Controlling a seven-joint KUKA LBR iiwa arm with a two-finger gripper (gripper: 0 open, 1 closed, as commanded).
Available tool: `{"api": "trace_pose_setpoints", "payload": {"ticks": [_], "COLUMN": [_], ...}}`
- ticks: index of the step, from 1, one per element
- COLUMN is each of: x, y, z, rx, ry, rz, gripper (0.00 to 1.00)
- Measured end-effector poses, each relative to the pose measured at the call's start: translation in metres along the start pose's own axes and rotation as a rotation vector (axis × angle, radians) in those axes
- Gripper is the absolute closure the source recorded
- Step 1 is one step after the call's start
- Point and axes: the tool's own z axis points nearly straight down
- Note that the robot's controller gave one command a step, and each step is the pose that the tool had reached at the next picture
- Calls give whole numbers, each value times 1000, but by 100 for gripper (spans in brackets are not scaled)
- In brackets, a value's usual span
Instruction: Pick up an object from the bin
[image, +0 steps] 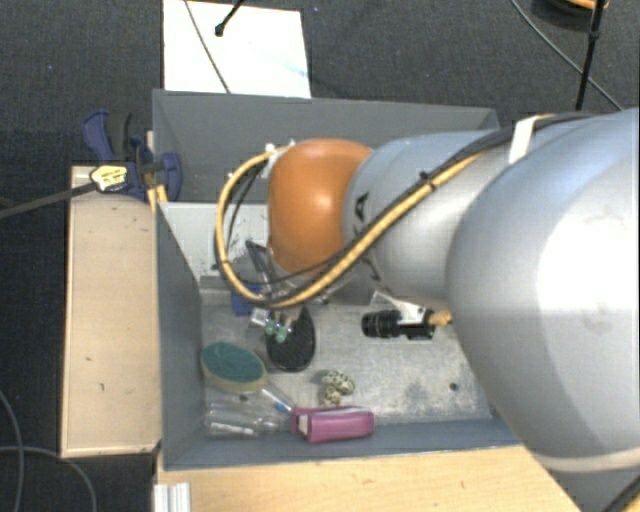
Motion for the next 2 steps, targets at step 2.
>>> {"api": "trace_pose_setpoints", "payload": {"ticks": [2], "x": [-36], "y": [-15], "z": [14], "rx": [-2], "ry": [-5], "rz": [594], "gripper": [100]}}
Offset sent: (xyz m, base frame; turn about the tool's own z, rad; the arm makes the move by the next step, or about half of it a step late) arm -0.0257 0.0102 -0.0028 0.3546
